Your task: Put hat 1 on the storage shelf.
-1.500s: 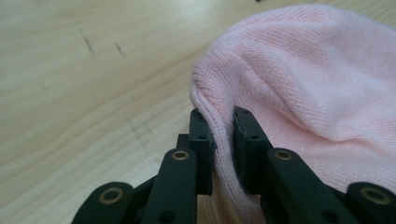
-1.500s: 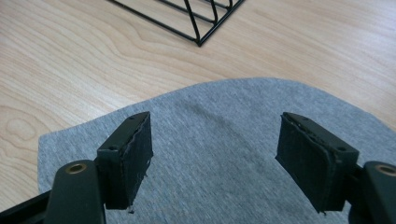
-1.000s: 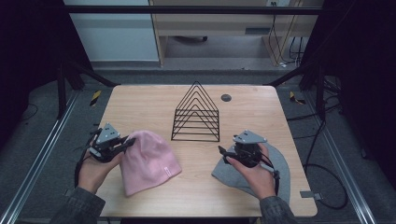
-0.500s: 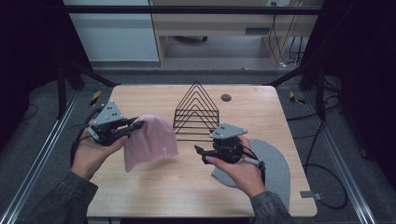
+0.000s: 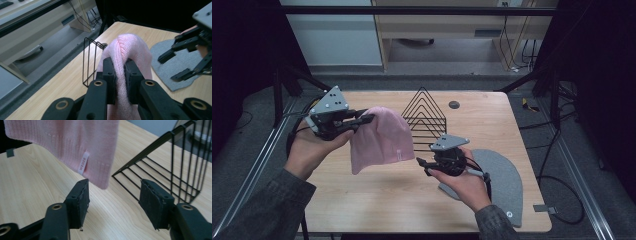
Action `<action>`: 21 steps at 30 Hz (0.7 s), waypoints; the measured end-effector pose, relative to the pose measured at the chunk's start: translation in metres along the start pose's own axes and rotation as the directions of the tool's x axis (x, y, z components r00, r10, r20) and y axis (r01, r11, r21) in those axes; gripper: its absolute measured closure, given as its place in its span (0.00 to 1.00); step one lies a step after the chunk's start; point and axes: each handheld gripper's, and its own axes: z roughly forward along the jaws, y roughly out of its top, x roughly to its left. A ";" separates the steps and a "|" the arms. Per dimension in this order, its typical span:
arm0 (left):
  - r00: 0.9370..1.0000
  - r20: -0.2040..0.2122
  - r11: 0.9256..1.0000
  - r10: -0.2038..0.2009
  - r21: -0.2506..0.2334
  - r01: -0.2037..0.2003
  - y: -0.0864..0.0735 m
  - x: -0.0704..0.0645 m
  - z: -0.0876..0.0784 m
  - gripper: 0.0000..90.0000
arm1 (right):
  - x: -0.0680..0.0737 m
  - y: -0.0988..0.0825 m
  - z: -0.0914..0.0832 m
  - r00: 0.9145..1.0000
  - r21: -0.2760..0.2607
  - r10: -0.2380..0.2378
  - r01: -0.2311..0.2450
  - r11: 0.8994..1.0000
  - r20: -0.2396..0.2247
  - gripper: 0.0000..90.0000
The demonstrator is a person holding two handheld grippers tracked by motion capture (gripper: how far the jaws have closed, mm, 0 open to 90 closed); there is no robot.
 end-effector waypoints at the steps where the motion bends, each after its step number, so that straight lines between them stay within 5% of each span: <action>1: 1.000 0.002 1.000 0.003 -0.001 -0.003 0.002 0.000 -0.001 0.90 | 0.000 0.001 0.002 1.000 -0.002 0.006 -0.006 1.000 -0.015 0.49; 9: 1.000 0.013 1.000 0.007 -0.021 -0.006 0.008 -0.003 -0.007 0.90 | 0.006 0.009 0.021 0.997 0.001 0.005 -0.005 1.000 -0.077 0.54; 16: 1.000 0.011 0.999 -0.013 -0.031 0.013 0.009 0.003 -0.007 0.90 | 0.002 0.021 0.028 0.988 -0.005 0.004 -0.005 1.000 -0.157 0.87; 21: 0.999 0.025 0.999 -0.032 -0.025 0.033 0.014 0.012 -0.001 0.89 | -0.001 0.027 0.021 0.988 0.003 -0.017 0.018 1.000 -0.156 0.90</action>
